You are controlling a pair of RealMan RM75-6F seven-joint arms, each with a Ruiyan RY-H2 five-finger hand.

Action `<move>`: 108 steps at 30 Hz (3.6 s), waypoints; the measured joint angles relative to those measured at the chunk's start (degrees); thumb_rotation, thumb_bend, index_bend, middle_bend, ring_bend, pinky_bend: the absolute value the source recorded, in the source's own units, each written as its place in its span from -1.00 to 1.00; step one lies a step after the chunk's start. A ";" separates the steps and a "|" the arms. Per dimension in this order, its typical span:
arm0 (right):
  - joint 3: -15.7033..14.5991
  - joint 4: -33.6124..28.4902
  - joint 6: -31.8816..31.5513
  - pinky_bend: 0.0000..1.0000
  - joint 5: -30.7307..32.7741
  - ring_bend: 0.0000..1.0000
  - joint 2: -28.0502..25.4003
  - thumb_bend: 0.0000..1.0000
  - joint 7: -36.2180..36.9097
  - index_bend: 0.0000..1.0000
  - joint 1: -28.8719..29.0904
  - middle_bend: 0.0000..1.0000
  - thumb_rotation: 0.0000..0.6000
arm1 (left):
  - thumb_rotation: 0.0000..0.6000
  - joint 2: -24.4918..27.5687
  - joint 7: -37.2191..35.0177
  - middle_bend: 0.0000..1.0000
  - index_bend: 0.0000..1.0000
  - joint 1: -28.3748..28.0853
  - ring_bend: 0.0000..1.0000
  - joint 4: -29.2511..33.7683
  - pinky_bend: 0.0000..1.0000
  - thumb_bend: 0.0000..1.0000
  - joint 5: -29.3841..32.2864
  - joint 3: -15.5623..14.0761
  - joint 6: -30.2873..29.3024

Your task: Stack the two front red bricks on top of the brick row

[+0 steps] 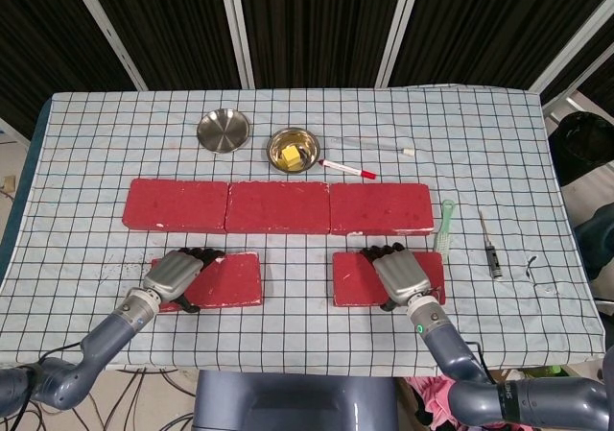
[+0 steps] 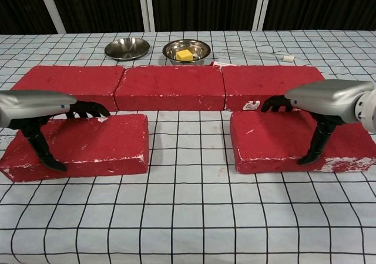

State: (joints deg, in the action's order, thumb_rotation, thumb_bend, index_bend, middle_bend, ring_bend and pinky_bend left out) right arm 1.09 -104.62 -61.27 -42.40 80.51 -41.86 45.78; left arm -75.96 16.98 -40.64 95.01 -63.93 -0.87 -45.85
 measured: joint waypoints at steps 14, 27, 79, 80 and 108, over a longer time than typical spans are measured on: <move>1.11 -4.94 -1.88 -0.64 -0.79 -0.59 -4.30 -0.91 0.58 -0.62 -0.28 -0.51 1.00 | 1.00 4.08 -3.88 -0.52 -0.70 0.03 -0.68 3.20 -0.47 -0.38 -1.90 1.21 -0.34; 7.85 -12.95 0.10 -0.64 4.95 -0.59 -18.43 -0.91 2.00 -0.62 2.74 -0.51 1.00 | 1.00 14.44 -11.02 -0.53 -0.68 -6.20 -0.71 2.39 -0.49 -0.38 0.16 8.56 6.92; 5.79 31.25 28.86 -0.64 22.56 -0.59 0.75 -0.91 9.97 -0.62 28.46 -0.51 1.00 | 1.00 -2.84 -36.05 -0.54 -0.67 -19.47 -0.75 -33.60 -0.52 -0.57 -18.61 9.84 22.21; 5.69 31.38 28.77 -0.64 22.35 -0.59 0.87 -0.91 10.26 -0.62 28.49 -0.51 1.00 | 1.00 -2.84 -36.43 -0.54 -0.67 -19.58 -0.75 -33.68 -0.52 -0.58 -19.07 9.64 22.02; 3.13 30.99 26.87 -0.64 21.10 -0.59 1.43 -0.91 14.26 -0.62 29.41 -0.51 1.00 | 1.00 -4.07 -47.93 -0.56 -0.68 -22.66 -0.76 -37.61 -0.53 -0.68 -25.14 2.94 18.40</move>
State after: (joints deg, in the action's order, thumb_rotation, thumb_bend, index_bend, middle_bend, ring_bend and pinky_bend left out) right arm 4.21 -73.64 -34.40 -21.31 81.95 -27.60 75.19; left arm -80.03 -30.95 -63.30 57.39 -89.07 2.07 -27.45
